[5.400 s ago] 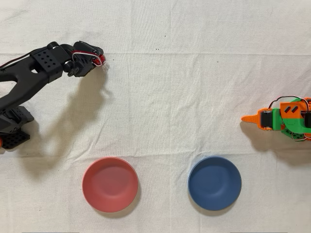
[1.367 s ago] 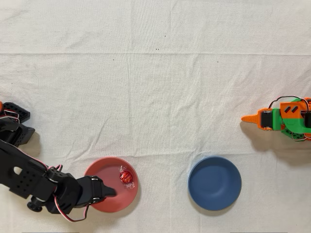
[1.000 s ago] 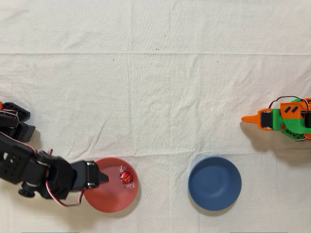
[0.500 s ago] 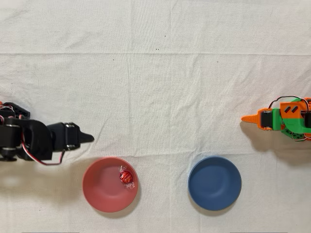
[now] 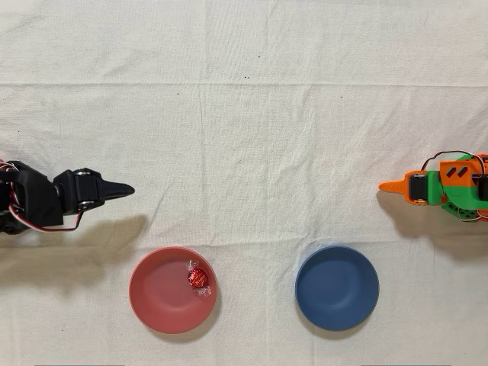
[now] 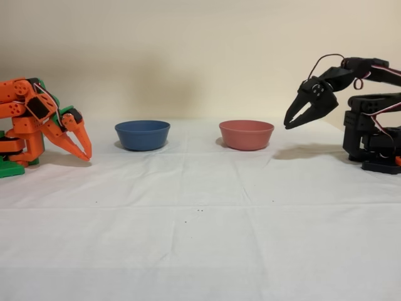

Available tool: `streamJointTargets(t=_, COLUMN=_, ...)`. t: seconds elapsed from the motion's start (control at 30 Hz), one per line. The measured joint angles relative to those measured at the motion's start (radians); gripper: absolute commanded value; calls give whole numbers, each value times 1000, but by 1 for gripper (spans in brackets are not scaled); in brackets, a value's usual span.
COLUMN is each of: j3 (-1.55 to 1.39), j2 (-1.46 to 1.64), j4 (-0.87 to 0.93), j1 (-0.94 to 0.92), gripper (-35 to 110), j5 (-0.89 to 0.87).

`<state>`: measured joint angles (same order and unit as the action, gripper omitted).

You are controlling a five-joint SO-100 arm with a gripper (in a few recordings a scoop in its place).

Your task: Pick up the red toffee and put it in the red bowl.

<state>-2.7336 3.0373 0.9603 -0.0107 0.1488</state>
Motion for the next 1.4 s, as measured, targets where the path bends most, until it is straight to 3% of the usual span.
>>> streamJointTargets(t=0.6, j3=-293, j2=178, j4=-167, j1=-15, gripper=1, j5=-106)
streamJointTargets(t=1.4, j3=-310, j2=169, j4=-89, j1=-25, gripper=1, j5=-152)
